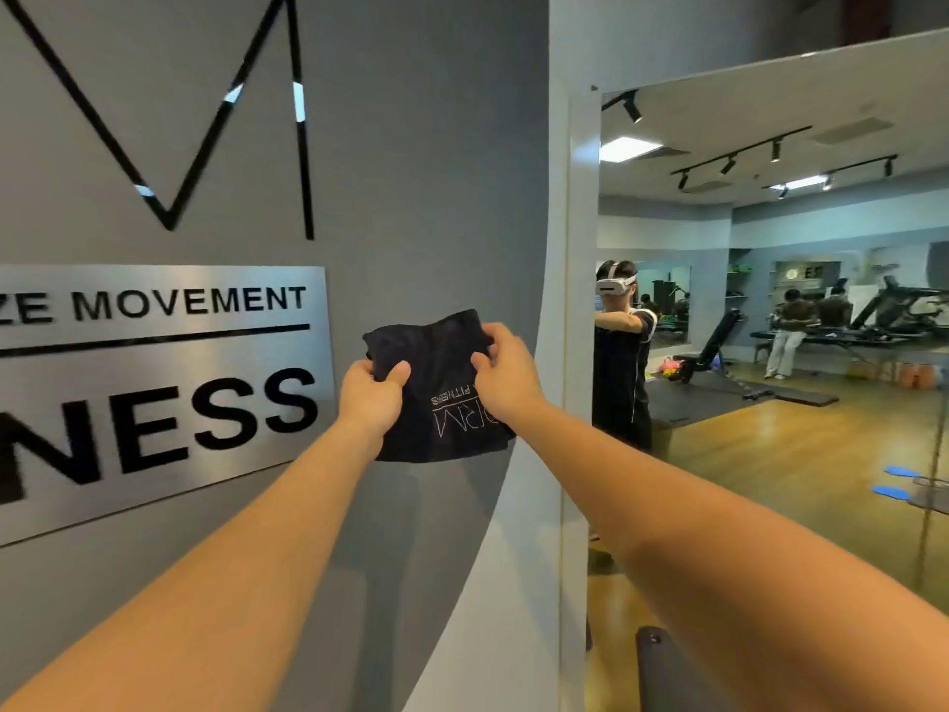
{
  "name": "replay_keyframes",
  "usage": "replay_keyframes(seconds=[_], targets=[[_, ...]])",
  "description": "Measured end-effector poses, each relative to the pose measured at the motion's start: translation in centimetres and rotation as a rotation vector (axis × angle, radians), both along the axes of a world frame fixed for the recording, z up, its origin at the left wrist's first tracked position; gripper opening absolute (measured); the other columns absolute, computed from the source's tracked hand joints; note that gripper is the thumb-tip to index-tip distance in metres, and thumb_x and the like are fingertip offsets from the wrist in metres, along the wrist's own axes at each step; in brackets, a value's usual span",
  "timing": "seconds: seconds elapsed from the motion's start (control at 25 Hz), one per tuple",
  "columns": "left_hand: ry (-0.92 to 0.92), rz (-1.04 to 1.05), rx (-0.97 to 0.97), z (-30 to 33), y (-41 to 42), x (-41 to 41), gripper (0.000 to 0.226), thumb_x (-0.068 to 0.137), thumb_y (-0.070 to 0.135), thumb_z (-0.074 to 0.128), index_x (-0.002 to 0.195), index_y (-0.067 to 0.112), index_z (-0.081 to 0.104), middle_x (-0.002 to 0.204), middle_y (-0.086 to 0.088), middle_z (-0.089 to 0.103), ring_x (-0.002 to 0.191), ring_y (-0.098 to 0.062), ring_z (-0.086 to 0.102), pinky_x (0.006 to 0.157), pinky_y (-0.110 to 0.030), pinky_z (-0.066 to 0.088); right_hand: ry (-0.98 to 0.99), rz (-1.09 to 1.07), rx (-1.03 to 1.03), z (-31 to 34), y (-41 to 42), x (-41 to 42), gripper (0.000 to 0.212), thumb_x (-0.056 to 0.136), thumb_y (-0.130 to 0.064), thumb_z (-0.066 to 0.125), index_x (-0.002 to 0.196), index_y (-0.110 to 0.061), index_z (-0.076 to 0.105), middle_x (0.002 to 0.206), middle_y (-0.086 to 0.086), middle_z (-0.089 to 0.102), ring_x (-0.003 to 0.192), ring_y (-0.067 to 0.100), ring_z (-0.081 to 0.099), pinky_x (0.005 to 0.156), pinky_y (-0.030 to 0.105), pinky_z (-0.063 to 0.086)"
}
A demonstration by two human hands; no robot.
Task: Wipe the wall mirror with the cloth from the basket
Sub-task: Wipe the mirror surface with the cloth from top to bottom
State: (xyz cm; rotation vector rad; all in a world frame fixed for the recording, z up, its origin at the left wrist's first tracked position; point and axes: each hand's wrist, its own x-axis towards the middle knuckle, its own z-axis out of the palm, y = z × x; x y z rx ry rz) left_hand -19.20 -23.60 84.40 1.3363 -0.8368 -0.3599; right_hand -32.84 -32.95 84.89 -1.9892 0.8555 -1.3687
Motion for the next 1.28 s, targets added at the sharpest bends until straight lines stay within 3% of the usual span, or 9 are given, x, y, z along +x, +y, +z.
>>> replay_keyframes(seconds=[0.16,0.36,0.52,0.8,0.92,1.08,1.28], targets=[[-0.025,-0.127,-0.058,1.9,-8.9,-9.3,0.021,0.104,0.024,0.06,0.118,0.009,0.055,0.114,-0.008,0.064,0.101,-0.025,0.062,0.082,-0.038,0.047,-0.024,-0.126,-0.04,1.9,-6.7,-10.4,0.032,0.107,-0.012,0.051,0.138,-0.021,0.051,0.132,0.008,0.059,0.117,0.023,0.062,0.104,0.045,0.054],[-0.029,-0.251,-0.097,2.6,-19.4,-19.5,0.029,0.105,0.025,0.058,0.129,0.009,0.052,0.117,-0.003,0.059,0.104,-0.022,0.059,0.083,-0.037,0.047,-0.001,-0.263,-0.094,3.4,-15.8,-21.5,0.033,0.105,-0.009,0.053,0.136,-0.018,0.055,0.118,0.008,0.064,0.105,0.021,0.064,0.1,0.044,0.054],[-0.061,-0.264,-0.075,2.9,-26.8,-23.6,0.034,0.105,0.028,0.057,0.133,0.011,0.05,0.125,-0.006,0.06,0.11,-0.026,0.061,0.09,-0.041,0.051,-0.029,-0.271,-0.075,3.0,-22.5,-25.8,0.032,0.105,-0.006,0.051,0.135,-0.017,0.053,0.11,0.004,0.07,0.102,0.02,0.068,0.097,0.046,0.057],[-0.125,-0.261,-0.083,3.5,-41.1,-22.7,0.03,0.106,0.028,0.056,0.13,0.011,0.049,0.123,-0.005,0.059,0.109,-0.025,0.059,0.088,-0.038,0.049,-0.085,-0.325,-0.122,2.7,-35.7,-24.6,0.021,0.105,-0.008,0.051,0.12,-0.023,0.052,0.102,-0.003,0.066,0.099,0.017,0.067,0.095,0.046,0.057],[-0.133,-0.265,-0.114,4.7,-47.5,-20.5,0.024,0.106,0.027,0.056,0.125,0.014,0.05,0.12,-0.004,0.06,0.104,-0.023,0.058,0.085,-0.037,0.048,-0.077,-0.361,-0.187,4.3,-42.0,-22.2,0.019,0.104,-0.007,0.051,0.116,-0.021,0.055,0.111,0.002,0.064,0.1,0.017,0.065,0.096,0.045,0.056],[-0.175,-0.259,-0.166,8.7,-55.5,-16.9,0.031,0.106,0.026,0.055,0.133,0.011,0.049,0.117,-0.001,0.059,0.104,-0.021,0.058,0.085,-0.036,0.047,-0.082,-0.365,-0.226,8.7,-49.8,-18.3,0.021,0.104,-0.006,0.051,0.12,-0.018,0.055,0.11,0.0,0.066,0.104,0.018,0.066,0.09,0.034,0.055],[-0.222,-0.277,-0.247,12.9,-63.8,-13.6,0.034,0.105,0.025,0.057,0.136,0.012,0.049,0.124,-0.002,0.061,0.114,-0.022,0.059,0.088,-0.034,0.047,-0.132,-0.473,-0.344,12.8,-56.4,-15.3,0.025,0.099,-0.003,0.055,0.099,-0.023,0.04,0.095,0.003,0.058,0.087,0.023,0.062,0.078,0.045,0.059]])
